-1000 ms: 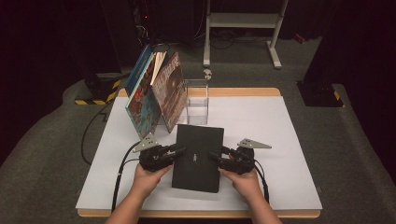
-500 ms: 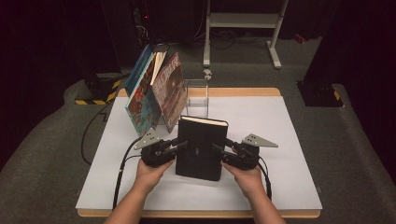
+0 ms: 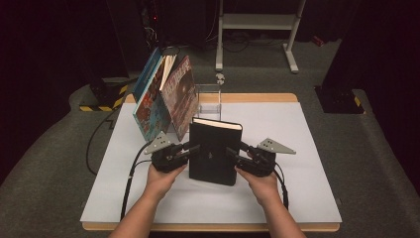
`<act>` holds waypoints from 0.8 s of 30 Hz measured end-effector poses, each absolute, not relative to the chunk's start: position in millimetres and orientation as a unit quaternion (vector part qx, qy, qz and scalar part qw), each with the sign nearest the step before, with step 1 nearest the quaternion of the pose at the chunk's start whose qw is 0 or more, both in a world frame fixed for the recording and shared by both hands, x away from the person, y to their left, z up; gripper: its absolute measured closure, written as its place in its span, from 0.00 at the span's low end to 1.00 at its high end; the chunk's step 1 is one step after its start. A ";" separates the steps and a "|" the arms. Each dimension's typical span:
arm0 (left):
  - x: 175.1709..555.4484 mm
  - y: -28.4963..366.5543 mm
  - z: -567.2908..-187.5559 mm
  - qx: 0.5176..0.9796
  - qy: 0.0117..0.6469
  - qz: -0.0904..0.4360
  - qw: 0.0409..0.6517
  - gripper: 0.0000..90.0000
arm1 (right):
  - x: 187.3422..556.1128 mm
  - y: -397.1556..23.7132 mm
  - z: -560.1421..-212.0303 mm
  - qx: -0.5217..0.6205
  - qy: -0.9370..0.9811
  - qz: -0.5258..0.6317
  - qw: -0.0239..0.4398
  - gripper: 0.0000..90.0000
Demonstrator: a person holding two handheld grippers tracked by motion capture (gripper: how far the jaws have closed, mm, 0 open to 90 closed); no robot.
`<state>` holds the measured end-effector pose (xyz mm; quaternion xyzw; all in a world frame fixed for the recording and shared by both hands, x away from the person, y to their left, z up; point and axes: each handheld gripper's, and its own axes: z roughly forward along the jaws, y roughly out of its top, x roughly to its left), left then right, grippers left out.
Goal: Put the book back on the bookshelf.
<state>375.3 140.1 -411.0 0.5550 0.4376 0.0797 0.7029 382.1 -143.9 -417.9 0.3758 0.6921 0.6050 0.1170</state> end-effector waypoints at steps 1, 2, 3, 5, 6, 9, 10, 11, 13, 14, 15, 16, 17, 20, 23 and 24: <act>376.5 139.8 -410.8 0.555 0.438 0.081 0.703 0.75 | 383.1 -143.9 -417.3 0.374 0.693 0.605 0.120 0.48; 377.9 139.6 -410.6 0.556 0.436 0.081 0.703 0.75 | 384.1 -144.1 -416.7 0.373 0.693 0.605 0.122 0.48; 379.3 139.1 -410.4 0.555 0.437 0.081 0.703 0.75 | 385.1 -144.2 -416.2 0.373 0.693 0.604 0.124 0.48; 382.3 138.1 -410.0 0.553 0.438 0.081 0.704 0.75 | 387.0 -144.5 -415.4 0.373 0.693 0.604 0.126 0.48; 383.9 138.4 -410.2 0.556 0.435 0.082 0.703 0.75 | 388.6 -144.6 -415.2 0.374 0.692 0.604 0.127 0.48; 388.0 137.7 -409.9 0.552 0.437 0.083 0.705 0.75 | 393.0 -144.8 -414.3 0.375 0.691 0.605 0.129 0.48; 389.1 137.8 -409.8 0.552 0.437 0.084 0.706 0.75 | 394.6 -144.8 -414.0 0.374 0.691 0.605 0.129 0.48; 390.2 137.8 -409.6 0.550 0.437 0.085 0.706 0.75 | 396.0 -144.7 -413.6 0.374 0.690 0.605 0.130 0.48; 392.5 138.3 -409.4 0.552 0.435 0.088 0.706 0.75 | 398.8 -144.0 -412.8 0.372 0.691 0.605 0.133 0.48; 393.9 138.4 -409.3 0.552 0.433 0.091 0.707 0.75 | 399.8 -143.9 -412.7 0.371 0.691 0.606 0.134 0.48; 395.5 138.0 -409.3 0.551 0.431 0.092 0.708 0.74 | 401.0 -143.6 -412.9 0.371 0.690 0.607 0.135 0.47; 397.0 138.4 -409.5 0.554 0.429 0.095 0.707 0.74 | 402.6 -143.2 -413.6 0.368 0.689 0.609 0.139 0.47; 398.2 138.3 -409.4 0.554 0.428 0.095 0.708 0.74 | 403.6 -142.9 -413.9 0.368 0.688 0.609 0.141 0.47; 401.3 136.1 -408.9 0.553 0.426 0.099 0.709 0.74 | 407.2 -144.0 -414.8 0.367 0.686 0.612 0.142 0.47; 404.9 134.7 -408.9 0.556 0.424 0.104 0.707 0.74 | 410.3 -145.1 -415.2 0.368 0.683 0.614 0.147 0.47; 405.9 134.0 -408.8 0.555 0.425 0.104 0.707 0.74 | 411.6 -145.6 -415.7 0.369 0.682 0.615 0.146 0.47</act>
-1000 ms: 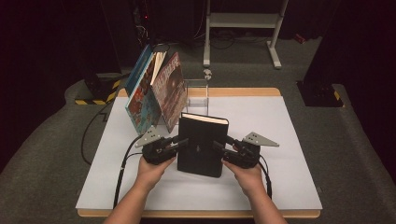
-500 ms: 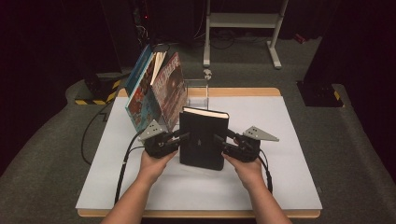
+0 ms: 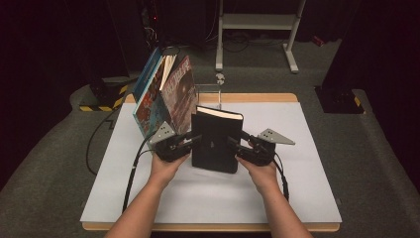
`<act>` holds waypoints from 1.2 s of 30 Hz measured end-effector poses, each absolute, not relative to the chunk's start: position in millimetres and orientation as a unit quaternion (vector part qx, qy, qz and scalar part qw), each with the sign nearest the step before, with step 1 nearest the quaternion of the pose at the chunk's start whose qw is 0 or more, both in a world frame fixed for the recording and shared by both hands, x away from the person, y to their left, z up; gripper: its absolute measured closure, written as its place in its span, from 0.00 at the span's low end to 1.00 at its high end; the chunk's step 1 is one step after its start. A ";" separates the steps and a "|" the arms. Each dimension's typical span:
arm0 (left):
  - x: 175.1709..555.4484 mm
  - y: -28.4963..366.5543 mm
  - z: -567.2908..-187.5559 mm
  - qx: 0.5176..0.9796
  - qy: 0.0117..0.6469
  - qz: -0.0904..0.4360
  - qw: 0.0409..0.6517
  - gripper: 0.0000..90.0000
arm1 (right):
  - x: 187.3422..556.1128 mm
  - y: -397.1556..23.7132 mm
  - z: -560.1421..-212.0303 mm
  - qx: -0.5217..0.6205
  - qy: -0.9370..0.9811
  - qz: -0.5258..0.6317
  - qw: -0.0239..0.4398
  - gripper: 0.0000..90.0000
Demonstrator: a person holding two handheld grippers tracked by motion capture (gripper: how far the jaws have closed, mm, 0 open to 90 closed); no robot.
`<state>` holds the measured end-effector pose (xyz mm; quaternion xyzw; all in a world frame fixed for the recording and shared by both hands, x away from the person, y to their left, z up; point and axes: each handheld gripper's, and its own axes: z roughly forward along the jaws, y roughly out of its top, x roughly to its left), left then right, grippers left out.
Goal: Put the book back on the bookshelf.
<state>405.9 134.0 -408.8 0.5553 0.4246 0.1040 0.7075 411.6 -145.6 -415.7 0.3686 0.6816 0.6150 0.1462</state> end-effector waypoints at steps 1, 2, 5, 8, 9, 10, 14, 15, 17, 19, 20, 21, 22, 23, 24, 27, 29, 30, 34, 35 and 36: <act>406.7 133.9 -409.2 0.558 0.423 0.105 0.706 0.74 | 412.9 -146.3 -416.4 0.368 0.681 0.616 0.145 0.47; 407.2 133.6 -410.0 0.557 0.423 0.105 0.707 0.74 | 413.7 -146.7 -416.8 0.368 0.681 0.616 0.144 0.47; 406.8 133.4 -412.9 0.556 0.421 0.107 0.709 0.74 | 413.8 -146.9 -418.5 0.362 0.683 0.616 0.152 0.47; 403.6 131.5 -414.4 0.557 0.418 0.110 0.709 0.74 | 411.5 -147.6 -420.7 0.360 0.682 0.618 0.155 0.47; 402.2 130.4 -415.0 0.561 0.417 0.113 0.707 0.74 | 410.5 -148.1 -421.8 0.358 0.682 0.618 0.158 0.46; 400.7 129.2 -415.8 0.563 0.415 0.116 0.705 0.74 | 408.8 -148.3 -422.7 0.359 0.681 0.618 0.160 0.46; 394.6 126.0 -418.3 0.568 0.409 0.123 0.704 0.74 | 403.5 -150.3 -427.0 0.362 0.678 0.618 0.165 0.44; 393.4 125.6 -418.8 0.570 0.407 0.126 0.703 0.74 | 402.3 -150.9 -427.9 0.362 0.678 0.618 0.165 0.44; 390.6 124.9 -419.6 0.574 0.404 0.129 0.701 0.74 | 400.1 -151.9 -429.5 0.362 0.678 0.618 0.166 0.43; 388.1 124.1 -420.6 0.574 0.401 0.130 0.702 0.74 | 397.4 -152.9 -430.9 0.360 0.679 0.617 0.168 0.43; 387.0 123.4 -420.9 0.572 0.403 0.128 0.703 0.74 | 396.0 -153.3 -431.4 0.359 0.679 0.617 0.169 0.43; 386.0 124.2 -421.3 0.575 0.401 0.129 0.702 0.74 | 394.6 -153.5 -431.8 0.358 0.680 0.616 0.171 0.43; 384.8 123.9 -421.5 0.572 0.403 0.128 0.703 0.73 | 393.2 -153.6 -431.9 0.355 0.682 0.616 0.173 0.43; 383.2 124.5 -422.2 0.572 0.401 0.129 0.703 0.73 | 392.0 -153.3 -431.8 0.354 0.682 0.616 0.174 0.43; 382.2 124.8 -422.6 0.571 0.401 0.129 0.704 0.73 | 390.1 -152.8 -431.6 0.351 0.684 0.614 0.178 0.43; 378.0 126.4 -424.3 0.569 0.403 0.129 0.705 0.73 | 385.8 -150.9 -431.5 0.345 0.687 0.612 0.186 0.43; 376.4 127.5 -425.2 0.572 0.404 0.130 0.702 0.72 | 383.9 -150.3 -431.7 0.344 0.687 0.611 0.188 0.42; 375.2 128.2 -425.6 0.572 0.406 0.129 0.701 0.72 | 383.5 -150.3 -431.7 0.344 0.687 0.612 0.187 0.42; 371.3 131.7 -428.2 0.575 0.407 0.138 0.696 0.70 | 377.8 -148.6 -430.3 0.337 0.693 0.609 0.190 0.42; 370.3 132.5 -429.0 0.575 0.409 0.138 0.695 0.70 | 376.4 -148.2 -430.0 0.336 0.694 0.608 0.190 0.42; 369.3 133.4 -429.6 0.576 0.409 0.139 0.694 0.70 | 375.0 -147.8 -429.7 0.334 0.695 0.608 0.189 0.42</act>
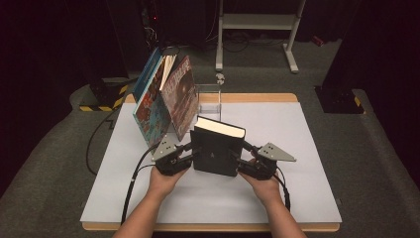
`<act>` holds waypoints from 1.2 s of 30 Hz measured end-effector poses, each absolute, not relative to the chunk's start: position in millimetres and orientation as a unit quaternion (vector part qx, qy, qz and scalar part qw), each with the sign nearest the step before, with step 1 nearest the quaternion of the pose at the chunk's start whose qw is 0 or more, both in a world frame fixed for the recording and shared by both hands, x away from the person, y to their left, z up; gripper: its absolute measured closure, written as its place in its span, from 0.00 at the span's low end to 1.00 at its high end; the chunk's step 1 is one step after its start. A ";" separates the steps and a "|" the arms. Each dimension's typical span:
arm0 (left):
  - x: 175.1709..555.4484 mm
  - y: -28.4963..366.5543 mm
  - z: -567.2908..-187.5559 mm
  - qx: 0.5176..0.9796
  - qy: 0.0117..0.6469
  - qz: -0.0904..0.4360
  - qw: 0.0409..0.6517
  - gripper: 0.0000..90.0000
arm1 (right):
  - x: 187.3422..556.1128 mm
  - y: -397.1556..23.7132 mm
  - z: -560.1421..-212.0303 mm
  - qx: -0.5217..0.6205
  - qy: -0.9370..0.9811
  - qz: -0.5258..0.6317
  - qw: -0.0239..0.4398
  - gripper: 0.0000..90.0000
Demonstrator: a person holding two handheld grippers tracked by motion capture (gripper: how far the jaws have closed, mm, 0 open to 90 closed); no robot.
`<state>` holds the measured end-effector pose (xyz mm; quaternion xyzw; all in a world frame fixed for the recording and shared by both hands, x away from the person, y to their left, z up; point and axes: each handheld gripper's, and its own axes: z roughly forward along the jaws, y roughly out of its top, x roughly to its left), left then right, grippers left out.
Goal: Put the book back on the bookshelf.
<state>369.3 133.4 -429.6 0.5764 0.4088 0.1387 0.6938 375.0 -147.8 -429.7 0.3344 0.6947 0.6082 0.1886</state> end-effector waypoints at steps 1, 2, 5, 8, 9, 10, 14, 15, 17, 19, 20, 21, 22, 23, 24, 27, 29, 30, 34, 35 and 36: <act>368.1 133.7 -430.1 0.575 0.409 0.138 0.695 0.70 | 373.8 -147.4 -429.5 0.332 0.696 0.609 0.188 0.42; 366.8 134.1 -430.4 0.575 0.408 0.139 0.695 0.69 | 372.6 -147.1 -429.3 0.332 0.696 0.609 0.187 0.42; 363.9 133.8 -430.8 0.577 0.406 0.144 0.694 0.69 | 370.8 -147.0 -429.6 0.330 0.696 0.610 0.187 0.41; 361.9 133.7 -431.4 0.572 0.408 0.143 0.698 0.68 | 369.0 -146.5 -429.3 0.329 0.698 0.609 0.186 0.40; 361.5 134.5 -431.5 0.572 0.407 0.145 0.698 0.68 | 368.7 -146.5 -429.3 0.328 0.698 0.609 0.186 0.40; 361.0 134.7 -431.3 0.568 0.409 0.146 0.699 0.68 | 368.4 -146.6 -429.3 0.327 0.699 0.609 0.185 0.40; 359.6 139.4 -431.3 0.561 0.414 0.149 0.701 0.66 | 367.1 -145.8 -429.1 0.328 0.699 0.608 0.185 0.39; 359.2 140.5 -431.7 0.561 0.414 0.151 0.700 0.65 | 366.8 -145.6 -429.0 0.326 0.700 0.608 0.185 0.39; 358.3 142.6 -432.6 0.561 0.416 0.150 0.700 0.64 | 366.5 -145.5 -429.0 0.325 0.700 0.609 0.184 0.38; 357.6 144.3 -433.5 0.562 0.416 0.152 0.698 0.62 | 366.0 -145.0 -428.7 0.322 0.702 0.609 0.183 0.38; 357.0 145.0 -434.0 0.564 0.417 0.154 0.696 0.61 | 365.8 -144.6 -428.4 0.321 0.703 0.608 0.183 0.37; 355.9 146.1 -435.2 0.563 0.418 0.153 0.697 0.59 | 365.7 -144.5 -428.1 0.320 0.704 0.608 0.183 0.36; 354.8 147.3 -436.9 0.563 0.420 0.153 0.695 0.58 | 366.1 -144.5 -427.5 0.317 0.704 0.609 0.181 0.36; 354.0 149.5 -439.3 0.564 0.422 0.155 0.693 0.57 | 366.5 -144.7 -426.9 0.314 0.704 0.611 0.180 0.35; 353.0 152.1 -442.1 0.566 0.425 0.154 0.690 0.56 | 367.0 -144.7 -426.1 0.312 0.704 0.612 0.180 0.35; 350.5 159.9 -451.6 0.568 0.439 0.153 0.679 0.52 | 370.1 -144.7 -423.5 0.305 0.704 0.617 0.177 0.35; 347.9 168.5 -460.0 0.569 0.451 0.160 0.669 0.51 | 373.5 -144.6 -420.4 0.297 0.706 0.619 0.172 0.35; 347.0 172.4 -463.2 0.567 0.458 0.161 0.666 0.51 | 374.9 -144.1 -417.9 0.291 0.706 0.622 0.173 0.35; 340.5 189.5 -473.0 0.572 0.470 0.172 0.650 0.51 | 378.9 -140.5 -410.7 0.282 0.712 0.619 0.174 0.35; 339.0 193.0 -474.6 0.576 0.470 0.176 0.646 0.51 | 379.7 -139.9 -409.9 0.280 0.713 0.619 0.175 0.35; 336.9 197.2 -477.0 0.575 0.473 0.180 0.643 0.51 | 379.7 -139.6 -409.5 0.279 0.714 0.618 0.177 0.36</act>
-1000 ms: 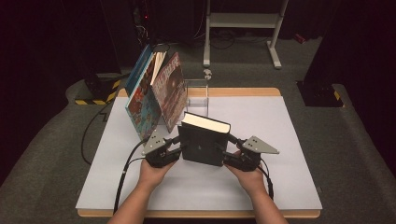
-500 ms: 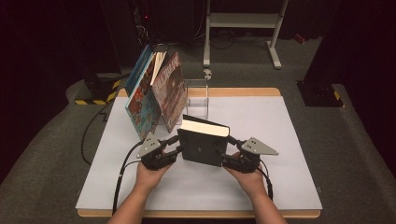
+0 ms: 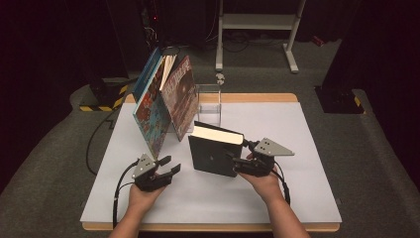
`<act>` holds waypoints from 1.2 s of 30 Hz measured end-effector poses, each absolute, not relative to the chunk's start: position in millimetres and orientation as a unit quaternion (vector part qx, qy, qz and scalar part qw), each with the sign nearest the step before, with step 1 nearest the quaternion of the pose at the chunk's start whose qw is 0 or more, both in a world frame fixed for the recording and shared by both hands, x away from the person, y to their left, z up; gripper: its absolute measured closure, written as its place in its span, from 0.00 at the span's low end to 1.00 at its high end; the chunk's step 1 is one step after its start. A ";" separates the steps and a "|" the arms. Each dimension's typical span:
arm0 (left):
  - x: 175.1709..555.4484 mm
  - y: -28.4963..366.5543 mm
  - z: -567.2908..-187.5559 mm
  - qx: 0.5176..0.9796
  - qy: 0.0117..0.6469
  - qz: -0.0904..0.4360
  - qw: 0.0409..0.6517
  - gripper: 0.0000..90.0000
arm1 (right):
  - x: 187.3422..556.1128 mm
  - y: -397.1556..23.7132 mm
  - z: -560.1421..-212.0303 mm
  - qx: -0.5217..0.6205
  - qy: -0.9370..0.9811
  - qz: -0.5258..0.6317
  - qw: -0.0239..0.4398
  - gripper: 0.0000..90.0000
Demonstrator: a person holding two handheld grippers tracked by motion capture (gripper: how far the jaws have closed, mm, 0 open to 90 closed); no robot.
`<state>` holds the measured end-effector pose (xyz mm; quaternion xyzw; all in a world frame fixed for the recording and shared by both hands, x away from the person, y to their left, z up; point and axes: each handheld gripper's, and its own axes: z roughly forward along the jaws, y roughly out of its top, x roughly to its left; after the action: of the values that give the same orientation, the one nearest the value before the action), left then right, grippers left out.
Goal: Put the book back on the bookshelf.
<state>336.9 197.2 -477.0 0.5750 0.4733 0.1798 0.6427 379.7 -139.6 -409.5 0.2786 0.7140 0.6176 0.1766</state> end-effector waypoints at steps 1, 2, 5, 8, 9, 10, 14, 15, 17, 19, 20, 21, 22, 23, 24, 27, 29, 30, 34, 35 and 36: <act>335.6 200.7 -478.8 0.577 0.475 0.183 0.639 0.51 | 379.4 -139.7 -409.4 0.276 0.715 0.617 0.178 0.37; 334.9 203.7 -480.3 0.576 0.477 0.185 0.637 0.51 | 378.9 -140.0 -409.7 0.274 0.716 0.617 0.180 0.38; 335.1 209.5 -485.4 0.569 0.489 0.184 0.635 0.51 | 375.3 -140.7 -409.3 0.257 0.725 0.610 0.189 0.48; 335.5 210.7 -488.1 0.565 0.494 0.183 0.635 0.51 | 367.6 -140.7 -410.4 0.234 0.732 0.613 0.183 0.60; 335.2 210.3 -488.3 0.567 0.493 0.185 0.634 0.51 | 366.2 -140.7 -411.0 0.227 0.734 0.613 0.185 0.60; 335.2 209.7 -488.5 0.566 0.493 0.185 0.634 0.52 | 364.1 -139.8 -411.5 0.218 0.736 0.613 0.189 0.60; 335.7 208.5 -490.4 0.570 0.495 0.187 0.629 0.51 | 358.9 -136.9 -411.5 0.218 0.736 0.610 0.196 0.60; 336.0 208.0 -490.9 0.570 0.496 0.188 0.628 0.51 | 358.8 -137.4 -411.8 0.222 0.734 0.611 0.195 0.59; 336.2 207.6 -491.6 0.570 0.497 0.186 0.627 0.51 | 358.8 -136.7 -411.5 0.227 0.733 0.611 0.194 0.58; 336.2 208.1 -492.2 0.571 0.497 0.186 0.627 0.51 | 359.2 -135.9 -411.1 0.237 0.729 0.613 0.192 0.56; 336.3 208.6 -492.4 0.571 0.498 0.186 0.626 0.51 | 360.0 -135.8 -411.3 0.240 0.727 0.616 0.189 0.53; 336.3 208.6 -492.5 0.569 0.498 0.185 0.627 0.51 | 360.9 -135.2 -411.1 0.244 0.724 0.618 0.187 0.50; 336.2 208.4 -492.5 0.567 0.500 0.184 0.629 0.51 | 362.0 -134.2 -410.5 0.246 0.723 0.619 0.184 0.49; 336.0 208.3 -492.6 0.566 0.500 0.184 0.629 0.51 | 362.9 -132.7 -409.8 0.247 0.722 0.620 0.183 0.49; 335.9 208.2 -492.6 0.565 0.500 0.183 0.630 0.51 | 363.9 -130.5 -408.7 0.247 0.722 0.619 0.185 0.48; 335.6 209.5 -492.8 0.567 0.500 0.184 0.628 0.51 | 367.6 -124.7 -404.0 0.248 0.724 0.618 0.179 0.51; 335.6 209.3 -492.9 0.566 0.500 0.184 0.629 0.51 | 367.4 -121.2 -401.2 0.242 0.728 0.613 0.190 0.55; 335.7 209.2 -492.9 0.566 0.500 0.184 0.629 0.51 | 367.7 -120.9 -400.3 0.239 0.730 0.611 0.190 0.58; 336.4 209.6 -493.1 0.567 0.501 0.182 0.628 0.51 | 362.9 -118.7 -400.0 0.240 0.730 0.605 0.207 0.60; 336.3 209.7 -493.0 0.566 0.501 0.182 0.629 0.51 | 361.7 -118.0 -400.2 0.244 0.727 0.606 0.210 0.60; 336.1 209.9 -493.0 0.566 0.501 0.182 0.629 0.51 | 359.7 -117.2 -400.2 0.249 0.723 0.607 0.218 0.60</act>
<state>336.1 209.9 -493.0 0.5661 0.5008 0.1815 0.6292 359.7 -117.2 -400.2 0.2489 0.7229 0.6067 0.2176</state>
